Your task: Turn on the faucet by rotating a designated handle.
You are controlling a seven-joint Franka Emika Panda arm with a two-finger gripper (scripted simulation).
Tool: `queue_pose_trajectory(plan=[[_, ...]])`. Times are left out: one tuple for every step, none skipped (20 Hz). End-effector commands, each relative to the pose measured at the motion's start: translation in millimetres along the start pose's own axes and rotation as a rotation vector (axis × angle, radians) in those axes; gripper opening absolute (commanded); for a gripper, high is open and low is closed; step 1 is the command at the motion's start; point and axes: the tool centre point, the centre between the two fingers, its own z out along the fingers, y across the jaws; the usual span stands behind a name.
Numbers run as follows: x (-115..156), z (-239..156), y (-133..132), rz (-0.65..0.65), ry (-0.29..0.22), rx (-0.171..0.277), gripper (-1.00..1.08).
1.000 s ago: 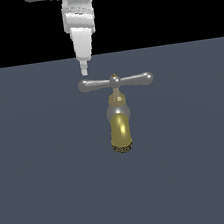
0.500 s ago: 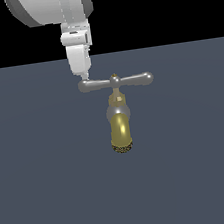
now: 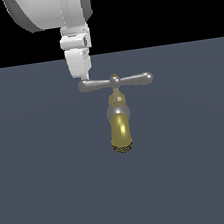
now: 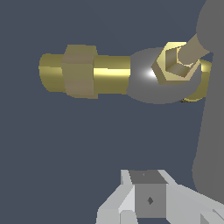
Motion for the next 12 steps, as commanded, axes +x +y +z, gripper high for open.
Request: queue_pose_trajectory(plan=[[0, 0, 2, 0.0, 0.0, 0.0, -1.0], [-1, 0, 5, 0.0, 0.0, 0.0, -1.0], [-1, 0, 7, 0.0, 0.0, 0.0, -1.0], [-1, 0, 10, 0.0, 0.0, 0.0, -1.0], [-1, 0, 12, 0.0, 0.0, 0.0, -1.0], [-2, 0, 15, 0.0, 0.0, 0.0, -1.0], [-2, 0, 17, 0.0, 0.0, 0.0, -1.0], [-2, 0, 20, 0.0, 0.0, 0.0, -1.0], [-2, 0, 22, 0.0, 0.0, 0.0, -1.0], [-3, 0, 25, 0.0, 0.0, 0.0, -1.0], [-3, 0, 27, 0.0, 0.0, 0.0, -1.0], [-3, 0, 30, 0.0, 0.0, 0.0, -1.0]])
